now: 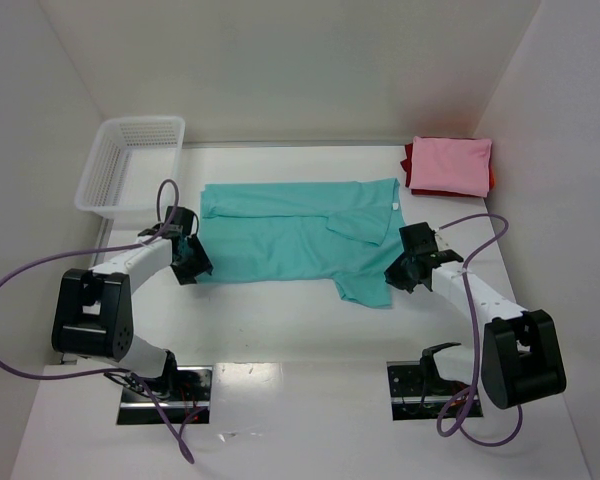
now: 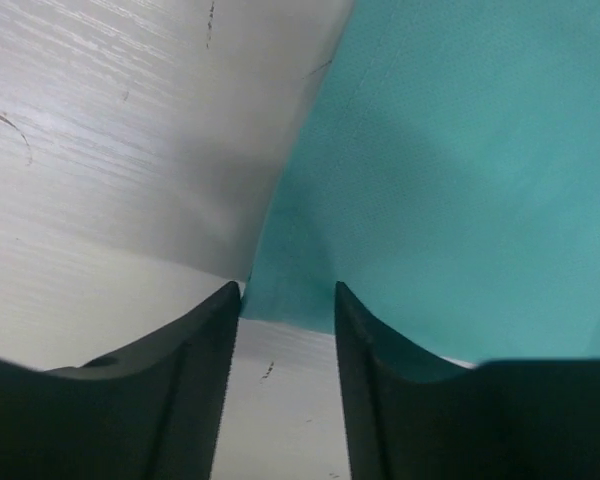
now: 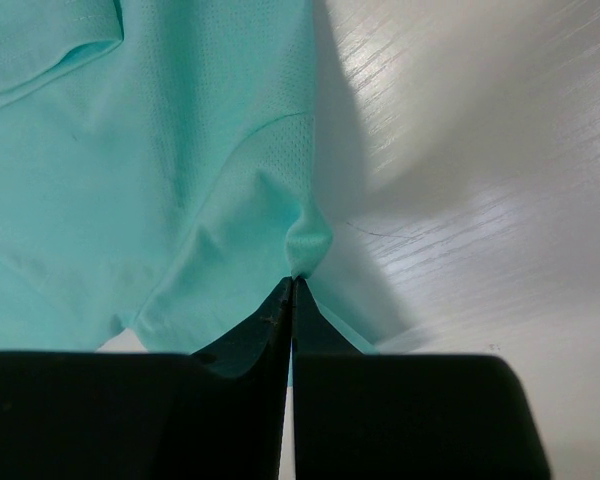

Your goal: Fold and stack the t-shirts

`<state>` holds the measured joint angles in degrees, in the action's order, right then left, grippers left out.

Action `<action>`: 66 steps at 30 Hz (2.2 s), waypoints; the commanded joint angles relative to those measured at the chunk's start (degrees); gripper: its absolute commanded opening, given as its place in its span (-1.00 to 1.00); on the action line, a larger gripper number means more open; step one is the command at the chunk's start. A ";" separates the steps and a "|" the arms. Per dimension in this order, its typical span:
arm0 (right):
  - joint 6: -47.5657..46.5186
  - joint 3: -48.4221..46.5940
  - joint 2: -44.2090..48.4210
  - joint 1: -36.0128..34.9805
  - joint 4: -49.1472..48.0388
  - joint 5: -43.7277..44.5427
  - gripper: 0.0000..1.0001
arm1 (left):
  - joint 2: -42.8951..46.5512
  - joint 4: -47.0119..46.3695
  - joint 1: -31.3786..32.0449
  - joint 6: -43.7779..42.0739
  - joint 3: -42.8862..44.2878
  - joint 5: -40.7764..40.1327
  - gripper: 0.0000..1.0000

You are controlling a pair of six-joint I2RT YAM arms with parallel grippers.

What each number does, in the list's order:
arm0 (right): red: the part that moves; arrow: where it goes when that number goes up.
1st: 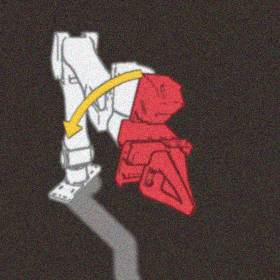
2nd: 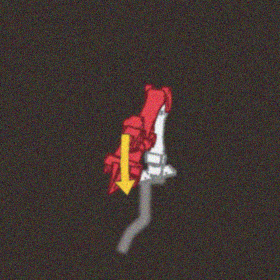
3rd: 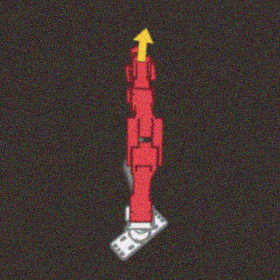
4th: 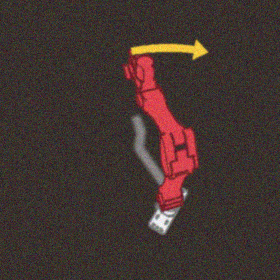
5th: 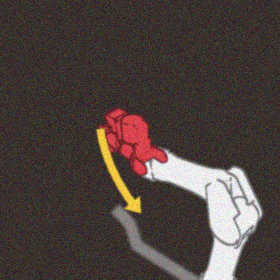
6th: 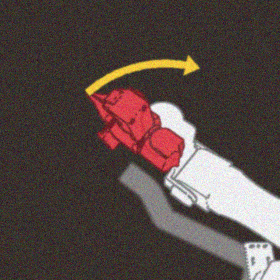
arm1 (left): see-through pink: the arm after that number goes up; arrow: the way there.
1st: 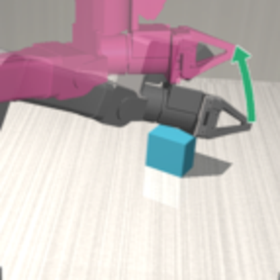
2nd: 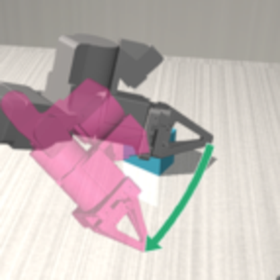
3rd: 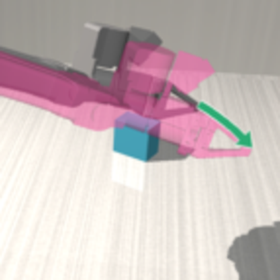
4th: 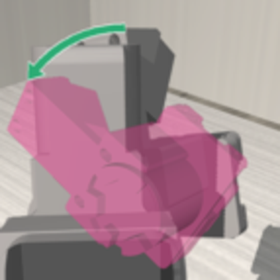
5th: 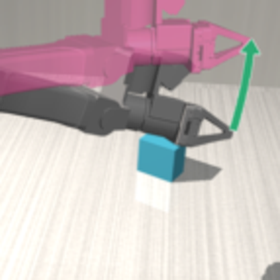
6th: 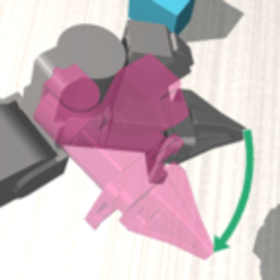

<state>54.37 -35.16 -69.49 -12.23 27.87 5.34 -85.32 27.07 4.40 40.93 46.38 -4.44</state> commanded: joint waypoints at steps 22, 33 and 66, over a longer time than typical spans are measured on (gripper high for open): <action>-0.26 -3.35 3.22 -0.52 -0.60 1.25 -0.98 | 2.38 1.84 -0.27 -0.60 2.86 -0.74 -1.00; -2.16 -9.16 4.28 0.82 -1.27 -0.51 -0.98 | 2.70 0.84 -0.27 -5.08 11.39 0.19 -1.00; -8.93 -34.89 -24.54 7.39 -12.31 -1.04 -1.00 | -19.88 -4.92 -4.05 -9.02 32.36 -1.00 -1.00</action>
<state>46.38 -66.43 -92.65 -5.58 18.74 2.44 -103.60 23.98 1.19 32.97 75.96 -4.86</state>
